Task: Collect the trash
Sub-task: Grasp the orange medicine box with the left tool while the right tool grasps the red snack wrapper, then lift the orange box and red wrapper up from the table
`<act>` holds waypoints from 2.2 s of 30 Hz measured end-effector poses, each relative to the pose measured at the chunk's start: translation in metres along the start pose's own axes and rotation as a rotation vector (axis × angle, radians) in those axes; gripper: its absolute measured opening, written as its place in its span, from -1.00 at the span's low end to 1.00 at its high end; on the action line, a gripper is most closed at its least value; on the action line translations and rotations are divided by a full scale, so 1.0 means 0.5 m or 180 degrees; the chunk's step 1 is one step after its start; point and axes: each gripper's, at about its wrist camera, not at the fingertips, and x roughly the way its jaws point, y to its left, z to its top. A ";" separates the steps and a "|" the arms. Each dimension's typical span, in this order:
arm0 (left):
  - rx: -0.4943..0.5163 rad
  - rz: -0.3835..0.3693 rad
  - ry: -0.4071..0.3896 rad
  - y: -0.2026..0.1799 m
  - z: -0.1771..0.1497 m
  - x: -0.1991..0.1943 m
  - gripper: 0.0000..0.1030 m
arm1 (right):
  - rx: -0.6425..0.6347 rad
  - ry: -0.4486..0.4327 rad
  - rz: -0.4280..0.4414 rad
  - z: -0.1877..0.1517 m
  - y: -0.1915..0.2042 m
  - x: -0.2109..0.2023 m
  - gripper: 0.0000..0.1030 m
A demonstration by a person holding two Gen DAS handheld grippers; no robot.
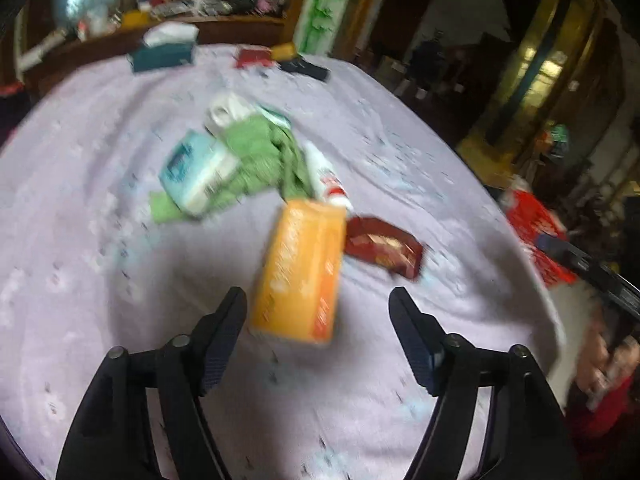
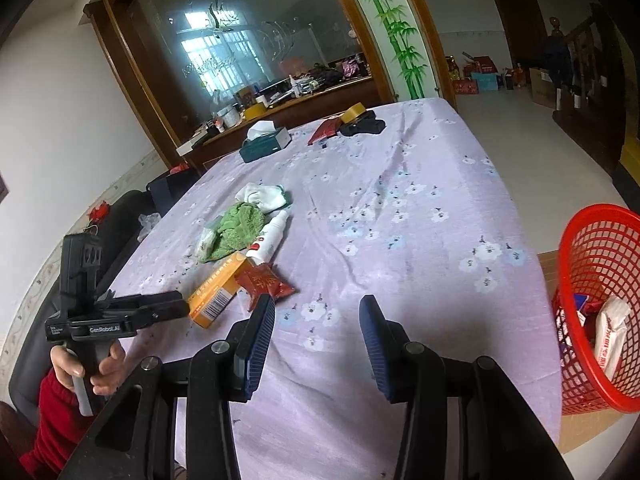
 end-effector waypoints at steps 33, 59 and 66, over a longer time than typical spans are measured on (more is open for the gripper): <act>-0.0353 0.0718 -0.0300 0.007 -0.023 0.055 -0.03 | -0.1051 0.0819 0.0033 0.025 0.144 0.304 -0.06; -0.0351 0.0977 -0.0407 0.002 -0.035 0.041 -0.03 | -0.0859 0.0523 -0.0111 -0.019 0.157 0.237 -0.36; -0.0401 0.1128 -0.0563 -0.012 -0.051 0.018 -0.02 | -0.0644 0.0309 -0.0140 -0.030 0.130 0.191 -0.36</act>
